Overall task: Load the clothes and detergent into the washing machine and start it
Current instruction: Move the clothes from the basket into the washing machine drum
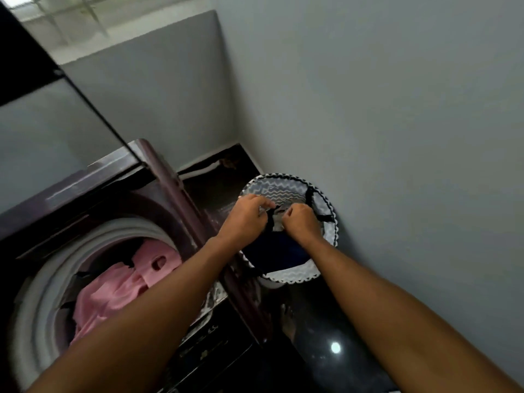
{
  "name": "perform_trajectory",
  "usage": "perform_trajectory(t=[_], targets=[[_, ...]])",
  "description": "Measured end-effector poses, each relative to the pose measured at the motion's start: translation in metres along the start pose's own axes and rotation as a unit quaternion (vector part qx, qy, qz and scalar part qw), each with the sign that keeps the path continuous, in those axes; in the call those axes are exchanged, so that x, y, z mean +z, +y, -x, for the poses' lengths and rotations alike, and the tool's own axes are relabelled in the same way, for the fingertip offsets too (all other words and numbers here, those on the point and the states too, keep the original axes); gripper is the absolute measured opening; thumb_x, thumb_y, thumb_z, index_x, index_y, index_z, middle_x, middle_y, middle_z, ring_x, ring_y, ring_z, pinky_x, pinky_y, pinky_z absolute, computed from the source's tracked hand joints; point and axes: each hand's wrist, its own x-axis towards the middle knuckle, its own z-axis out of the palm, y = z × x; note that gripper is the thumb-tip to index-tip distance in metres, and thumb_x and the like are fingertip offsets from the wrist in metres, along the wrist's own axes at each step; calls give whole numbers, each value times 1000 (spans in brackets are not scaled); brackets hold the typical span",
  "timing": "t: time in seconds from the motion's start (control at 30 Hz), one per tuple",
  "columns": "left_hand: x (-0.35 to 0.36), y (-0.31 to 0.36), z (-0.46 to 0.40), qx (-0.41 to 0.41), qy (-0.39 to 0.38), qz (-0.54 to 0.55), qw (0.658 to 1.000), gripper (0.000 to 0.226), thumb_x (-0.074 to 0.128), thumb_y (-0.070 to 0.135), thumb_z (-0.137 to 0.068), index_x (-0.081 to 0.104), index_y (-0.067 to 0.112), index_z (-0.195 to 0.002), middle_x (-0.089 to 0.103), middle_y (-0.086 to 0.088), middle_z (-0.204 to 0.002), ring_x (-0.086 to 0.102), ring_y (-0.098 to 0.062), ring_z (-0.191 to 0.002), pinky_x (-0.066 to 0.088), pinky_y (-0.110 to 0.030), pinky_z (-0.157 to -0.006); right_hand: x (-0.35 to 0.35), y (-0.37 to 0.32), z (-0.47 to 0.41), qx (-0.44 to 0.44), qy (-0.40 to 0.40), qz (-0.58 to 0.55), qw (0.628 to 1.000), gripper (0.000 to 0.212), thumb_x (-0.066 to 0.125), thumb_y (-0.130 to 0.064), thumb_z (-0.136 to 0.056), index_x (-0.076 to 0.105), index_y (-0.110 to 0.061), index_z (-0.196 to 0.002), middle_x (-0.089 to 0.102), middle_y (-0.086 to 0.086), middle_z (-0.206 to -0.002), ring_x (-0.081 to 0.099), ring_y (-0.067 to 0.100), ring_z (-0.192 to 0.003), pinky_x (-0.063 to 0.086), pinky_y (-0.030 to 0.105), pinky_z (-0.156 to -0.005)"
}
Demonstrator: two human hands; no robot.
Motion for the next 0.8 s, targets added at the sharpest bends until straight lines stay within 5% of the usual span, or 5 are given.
perform_trajectory(t=[0.2,0.37,0.5,0.6,0.8], targets=[[73,-33,-65,-60,-95,-50,992,35,56,3,-84,72,18,-112,62,-7,-115,56,-21,-112,41,-27,-96,32,56,-80,73,-85,23,993,38,52,-25,-91,65,1,-114,58,23,-128,59,39,-111,49,37,-81],[131,-68,-98,-123,-139,-37,982,31,54,10,-91,70,20,-116,59,-11,-113,59,-26,-90,45,-21,-64,69,91,-126,126,-121,62,983,58,52,-42,-93,51,-7,-139,34,25,-151,39,41,-135,39,44,-110],[163,-86,-107,-119,-179,-54,975,33,60,13,-91,66,19,-122,49,-12,-129,53,-30,-116,44,-31,-100,94,108,-149,139,-161,115,970,57,49,-33,-95,40,-13,-148,24,22,-156,35,40,-138,39,43,-111],[174,-91,-111,-126,-188,-48,973,33,60,10,-91,65,20,-122,47,-12,-128,52,-31,-117,45,-34,-101,104,117,-160,118,-183,109,970,65,51,-36,-96,29,-17,-154,15,18,-162,26,39,-145,32,43,-116],[174,-98,-112,-145,-175,-32,973,33,57,10,-93,65,21,-123,45,-9,-136,50,-27,-124,44,-30,-102,109,131,-176,128,-114,48,984,39,61,-11,-92,56,4,-128,57,21,-132,57,36,-119,47,35,-95]])
